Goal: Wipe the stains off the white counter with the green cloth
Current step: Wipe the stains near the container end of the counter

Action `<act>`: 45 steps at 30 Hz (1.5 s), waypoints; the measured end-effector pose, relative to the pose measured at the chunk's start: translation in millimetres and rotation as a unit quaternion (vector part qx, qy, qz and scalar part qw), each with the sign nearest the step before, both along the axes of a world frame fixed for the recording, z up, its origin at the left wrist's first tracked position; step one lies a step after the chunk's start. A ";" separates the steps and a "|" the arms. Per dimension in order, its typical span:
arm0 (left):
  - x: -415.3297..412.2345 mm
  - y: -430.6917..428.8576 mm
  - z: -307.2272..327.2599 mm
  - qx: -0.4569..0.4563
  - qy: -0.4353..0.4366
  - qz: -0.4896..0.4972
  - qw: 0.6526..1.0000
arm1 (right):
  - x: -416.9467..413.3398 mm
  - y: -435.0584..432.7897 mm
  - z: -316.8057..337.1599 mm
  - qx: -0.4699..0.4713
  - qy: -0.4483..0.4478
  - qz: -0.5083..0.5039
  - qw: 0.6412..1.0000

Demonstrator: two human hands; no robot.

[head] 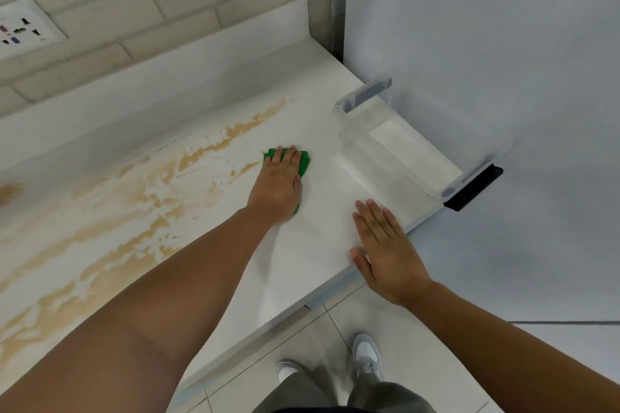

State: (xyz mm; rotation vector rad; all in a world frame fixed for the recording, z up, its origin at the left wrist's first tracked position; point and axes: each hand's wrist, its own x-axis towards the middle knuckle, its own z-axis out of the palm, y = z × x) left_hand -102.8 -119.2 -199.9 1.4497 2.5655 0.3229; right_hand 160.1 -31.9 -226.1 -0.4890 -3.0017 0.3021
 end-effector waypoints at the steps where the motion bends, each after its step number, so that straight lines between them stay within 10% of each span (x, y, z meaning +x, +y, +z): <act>1: 1.2 7.3 0.2 0.003 0.001 -0.016 1.000 | 3.5 -1.8 -1.1 -0.007 0.005 0.000 1.000; 24: 124.4 -15.8 -9.7 0.036 0.019 -0.284 0.958 | 75.1 -9.0 -13.7 0.023 -0.010 -0.018 1.000; 37: 74.5 3.2 -0.7 -0.015 0.033 -0.120 0.992 | 75.8 -22.4 -12.5 0.019 0.005 -0.046 0.999; 45: 122.0 -9.1 -0.7 0.008 0.034 -0.263 0.964 | 66.1 -16.1 -3.5 0.002 0.068 -0.060 0.996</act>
